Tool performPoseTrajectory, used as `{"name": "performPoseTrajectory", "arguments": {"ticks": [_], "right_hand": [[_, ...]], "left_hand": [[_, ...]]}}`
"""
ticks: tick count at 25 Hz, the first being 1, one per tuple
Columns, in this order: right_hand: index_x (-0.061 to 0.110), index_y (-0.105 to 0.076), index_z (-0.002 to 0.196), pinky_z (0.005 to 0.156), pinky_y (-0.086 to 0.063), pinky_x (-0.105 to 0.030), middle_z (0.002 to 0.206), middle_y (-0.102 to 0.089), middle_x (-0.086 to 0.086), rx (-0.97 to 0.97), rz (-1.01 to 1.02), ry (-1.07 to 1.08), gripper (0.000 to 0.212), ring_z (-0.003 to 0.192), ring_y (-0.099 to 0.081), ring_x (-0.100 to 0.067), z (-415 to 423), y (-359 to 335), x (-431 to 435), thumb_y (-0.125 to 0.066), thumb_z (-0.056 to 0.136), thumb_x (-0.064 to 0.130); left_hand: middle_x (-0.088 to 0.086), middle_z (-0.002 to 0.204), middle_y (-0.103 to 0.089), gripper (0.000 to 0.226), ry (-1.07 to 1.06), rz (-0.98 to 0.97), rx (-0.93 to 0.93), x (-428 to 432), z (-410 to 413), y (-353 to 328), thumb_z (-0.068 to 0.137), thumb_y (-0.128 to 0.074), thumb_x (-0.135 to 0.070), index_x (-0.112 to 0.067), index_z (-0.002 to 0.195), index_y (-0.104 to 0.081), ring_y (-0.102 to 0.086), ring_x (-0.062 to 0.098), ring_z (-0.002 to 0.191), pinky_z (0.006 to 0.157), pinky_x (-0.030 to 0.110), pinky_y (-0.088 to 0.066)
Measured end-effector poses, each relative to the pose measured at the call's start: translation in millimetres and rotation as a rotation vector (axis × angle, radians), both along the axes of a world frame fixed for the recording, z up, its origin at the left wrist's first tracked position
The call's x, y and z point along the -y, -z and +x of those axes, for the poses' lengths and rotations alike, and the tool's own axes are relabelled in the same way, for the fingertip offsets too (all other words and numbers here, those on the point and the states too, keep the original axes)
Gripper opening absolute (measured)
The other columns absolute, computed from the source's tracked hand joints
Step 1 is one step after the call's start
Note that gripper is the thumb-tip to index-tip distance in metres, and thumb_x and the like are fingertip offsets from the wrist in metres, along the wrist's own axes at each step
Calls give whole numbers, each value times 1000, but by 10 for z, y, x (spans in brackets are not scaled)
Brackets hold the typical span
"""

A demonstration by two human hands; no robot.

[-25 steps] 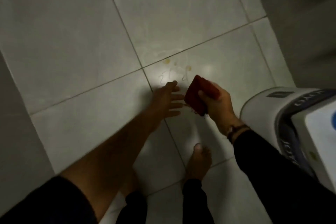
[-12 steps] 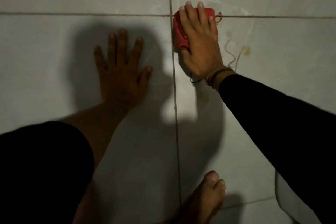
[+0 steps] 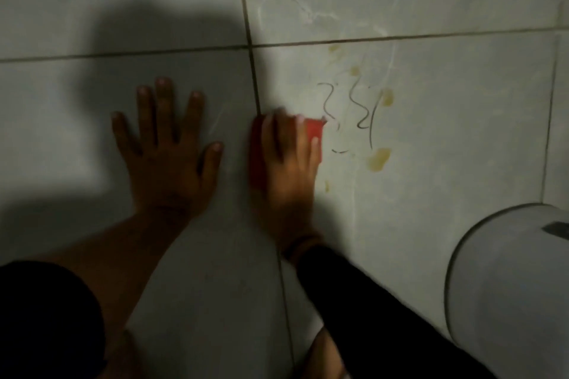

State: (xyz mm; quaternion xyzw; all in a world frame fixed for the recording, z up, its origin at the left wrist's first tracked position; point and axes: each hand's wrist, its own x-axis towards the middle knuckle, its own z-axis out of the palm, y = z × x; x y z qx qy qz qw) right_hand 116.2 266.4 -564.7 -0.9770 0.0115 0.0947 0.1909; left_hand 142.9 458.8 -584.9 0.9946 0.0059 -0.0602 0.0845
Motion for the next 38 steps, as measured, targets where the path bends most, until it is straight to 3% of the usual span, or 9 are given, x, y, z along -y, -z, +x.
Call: {"name": "performPoseTrajectory", "arguments": {"ticks": [4, 9, 13, 16, 20, 24, 29, 34, 38], "right_hand": [[20, -31, 167, 124, -32, -74, 182, -15, -3, -59, -72, -256, 70, 166, -20, -35, -862, -173, 635, -50, 101, 36], [15, -29, 169, 139, 1, -56, 181, -19, -6, -54, -114, 158, 69, 171, -7, -29, -61, -6, 845, -48, 105, 33], [1, -41, 162, 130, -23, -69, 173, -34, -23, -114, -165, 25, 63, 162, -31, -49, -508, -232, 1382, -47, 105, 26], [1, -36, 165, 136, -10, -66, 176, -29, -24, 24, -75, 348, 67, 165, -18, -51, 390, -58, 1559, -49, 104, 25], [5, -29, 169, 138, -4, -59, 180, -21, -18, -8, -63, 89, 69, 169, -10, -43, 450, -65, 1579, -45, 108, 32], [3, -31, 167, 136, -9, -65, 178, -26, -20, 19, -67, 388, 72, 167, -13, -48, 1109, -97, 1651, -47, 104, 33], [8, -30, 169, 138, -1, -58, 180, -21, -15, -35, -17, -51, 69, 169, -11, -41, 931, -155, 1163, -46, 107, 34], [11, -36, 168, 137, -10, -62, 179, -28, -16, 6, -22, 178, 70, 168, -15, -45, 1743, -172, 1016, -47, 104, 36], [16, -25, 172, 138, -6, -63, 183, -17, -9, -54, -64, -288, 71, 171, -7, -35, 937, -132, 665, -40, 108, 45]], "left_hand": [[15, 184, -4, 77, 0, 1, 7, -17, -22, 46, 105, -27, -63, -32, 175, -14, -5, 41, 170, 129, 72, -5], [12, 184, -1, 78, 3, -5, 6, -18, -9, 103, 104, -31, -62, -34, 174, -13, -4, 40, 170, 129, 72, -4], [11, 184, 0, 78, -13, -29, 4, -21, -16, 78, 103, -31, -61, -34, 174, -14, -2, 39, 170, 129, 73, -4], [12, 184, 0, 78, 5, -32, -6, -1, 2, 62, 103, -32, -60, -33, 174, -15, -2, 40, 170, 129, 73, -2], [15, 183, -6, 78, -16, -51, -10, 21, -25, -7, 102, -36, -57, -28, 173, -23, -7, 42, 169, 129, 72, -4], [14, 183, -7, 76, 4, -21, 0, 34, 16, -2, 103, -34, -58, -30, 173, -22, -9, 41, 169, 130, 69, -3], [15, 183, -9, 76, -1, -20, -1, 14, -7, -2, 103, -35, -58, -29, 173, -25, -11, 41, 169, 130, 70, -5], [14, 183, -9, 77, -4, -25, 11, 26, 11, 14, 103, -35, -58, -29, 173, -25, -9, 41, 169, 130, 68, -1], [13, 184, -5, 78, -10, -23, -17, -7, -11, 12, 102, -36, -58, -29, 173, -23, -8, 40, 169, 130, 70, -3]]}}
